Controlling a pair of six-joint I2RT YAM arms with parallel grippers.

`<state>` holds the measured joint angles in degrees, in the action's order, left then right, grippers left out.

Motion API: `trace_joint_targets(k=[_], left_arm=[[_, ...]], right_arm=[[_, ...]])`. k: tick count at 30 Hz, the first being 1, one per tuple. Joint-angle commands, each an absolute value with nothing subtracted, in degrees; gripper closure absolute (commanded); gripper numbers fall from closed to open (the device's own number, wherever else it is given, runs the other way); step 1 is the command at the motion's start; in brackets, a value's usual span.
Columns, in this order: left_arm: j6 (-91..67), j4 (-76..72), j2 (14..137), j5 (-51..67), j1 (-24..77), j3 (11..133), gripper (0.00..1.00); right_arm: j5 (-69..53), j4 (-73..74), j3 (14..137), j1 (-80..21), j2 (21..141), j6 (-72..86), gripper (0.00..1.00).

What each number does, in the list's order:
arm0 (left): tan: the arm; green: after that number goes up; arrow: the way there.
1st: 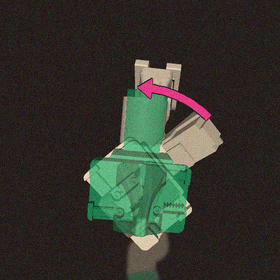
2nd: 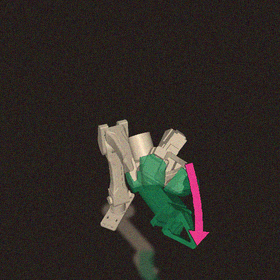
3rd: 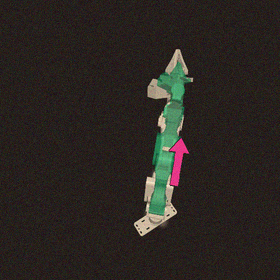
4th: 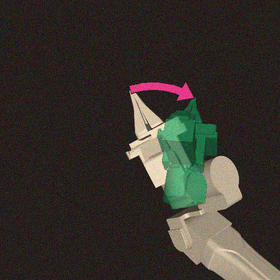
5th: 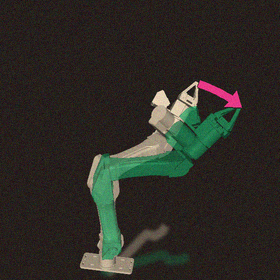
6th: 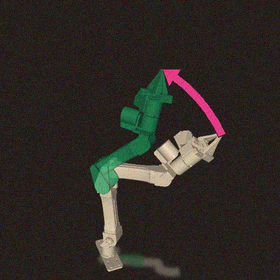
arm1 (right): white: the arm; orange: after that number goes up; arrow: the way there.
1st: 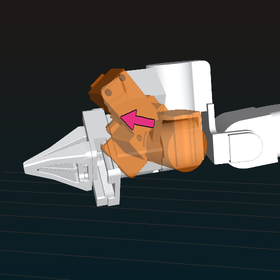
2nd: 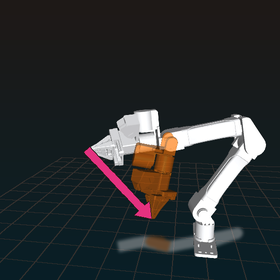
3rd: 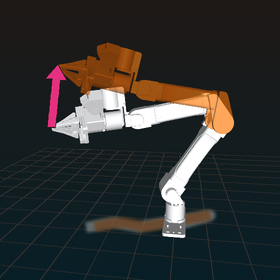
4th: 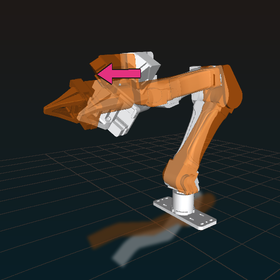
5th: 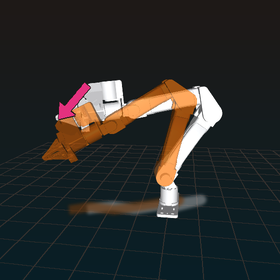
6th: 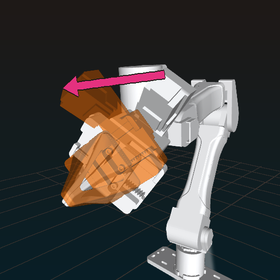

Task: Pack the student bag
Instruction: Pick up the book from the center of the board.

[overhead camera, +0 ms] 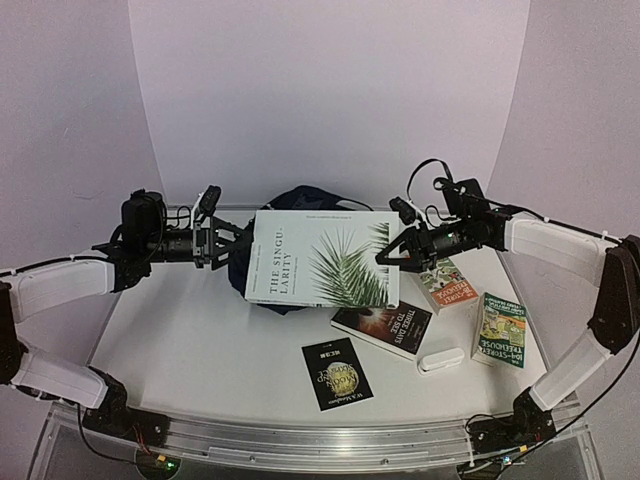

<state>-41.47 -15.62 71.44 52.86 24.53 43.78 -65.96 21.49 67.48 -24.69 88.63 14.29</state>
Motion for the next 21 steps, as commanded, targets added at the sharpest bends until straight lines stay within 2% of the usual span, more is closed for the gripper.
trace_joint_targets(k=[1, 6, 10, 16, 21], left_arm=[[-40.88, -16.78, 72.39, 55.86, 24.26, 43.41, 0.04], [-41.45, -14.87, 72.04, 53.44, 24.27, 41.24, 0.04], [-45.72, -22.14, 73.22, 58.06, 24.32, 38.26, 0.08], [-55.20, -39.79, 73.71, 62.76, 24.34, 33.10, 0.32], [-59.93, -48.52, 73.48, 63.93, 24.44, 30.75, 0.43]], right_arm=[[-70.29, 22.17, 70.39, -25.28, 87.36, 10.72, 0.83], [-70.04, 22.85, 72.04, -26.22, 88.19, 10.18, 0.84], [-69.96, 23.33, 73.87, -27.75, 89.50, 9.68, 0.83], [-69.41, 24.07, 76.99, -29.76, 92.23, 8.77, 0.83], [-69.76, 25.34, 80.62, -30.25, 96.01, 7.38, 0.83]])
